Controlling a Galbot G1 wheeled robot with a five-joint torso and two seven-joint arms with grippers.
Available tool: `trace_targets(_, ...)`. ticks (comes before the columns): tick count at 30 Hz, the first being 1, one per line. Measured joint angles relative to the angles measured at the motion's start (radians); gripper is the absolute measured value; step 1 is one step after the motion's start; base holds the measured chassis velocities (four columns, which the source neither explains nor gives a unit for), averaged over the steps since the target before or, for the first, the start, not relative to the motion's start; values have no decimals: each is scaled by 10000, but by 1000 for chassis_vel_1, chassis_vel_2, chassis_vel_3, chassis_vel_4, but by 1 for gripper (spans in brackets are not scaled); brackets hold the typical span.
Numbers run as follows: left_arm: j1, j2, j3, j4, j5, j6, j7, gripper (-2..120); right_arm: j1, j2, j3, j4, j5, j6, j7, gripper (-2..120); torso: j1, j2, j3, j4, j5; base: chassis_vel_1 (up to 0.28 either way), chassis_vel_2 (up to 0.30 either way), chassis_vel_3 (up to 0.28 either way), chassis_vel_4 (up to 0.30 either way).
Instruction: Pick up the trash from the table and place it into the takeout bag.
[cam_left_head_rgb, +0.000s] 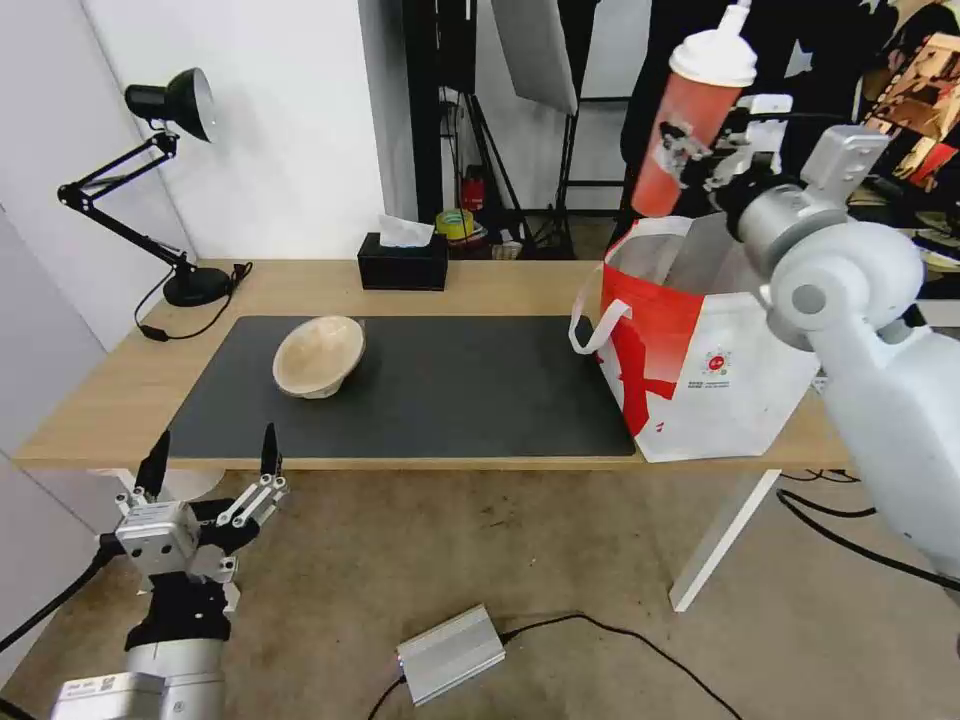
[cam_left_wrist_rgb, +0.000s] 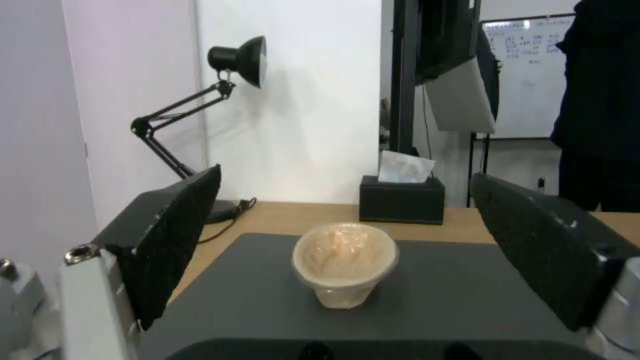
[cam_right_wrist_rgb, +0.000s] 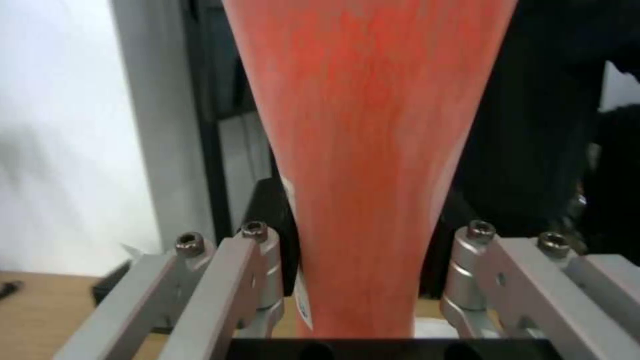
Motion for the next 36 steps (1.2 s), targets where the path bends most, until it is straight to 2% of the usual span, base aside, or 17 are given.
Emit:
trace_targets(7,-49,70,-91,0,-148,1,-13,100,445,-614,-219,-789,649,-493,142,34,0,1,0,1,-3,0,0,0,0)
trace_targets(10,-96,79,-101,-1,-199,1,-16,100,583,-852,-374,-1368,749,-648,-113,34,0,0,0,-1,-1,0,0,0,0)
trace_targets(22,-191,96,-23,0,-246,0,-17,100,677,-1133,-614,-2351,1315,-1528,-312,35,0,0,0,0,-1,0,0,0,0)
trace_targets(26,-234,103,11,0,-268,0,-17,100,730,-1312,-899,-2712,1334,-1874,-815,34,0,0,0,-1,-2,0,0,0,0)
trace_targets(36,-257,54,49,30,-320,-103,-17,100,1132,-1508,-1497,-3079,1463,-2161,-1094,34,0,0,0,0,-2,0,0,0,0)
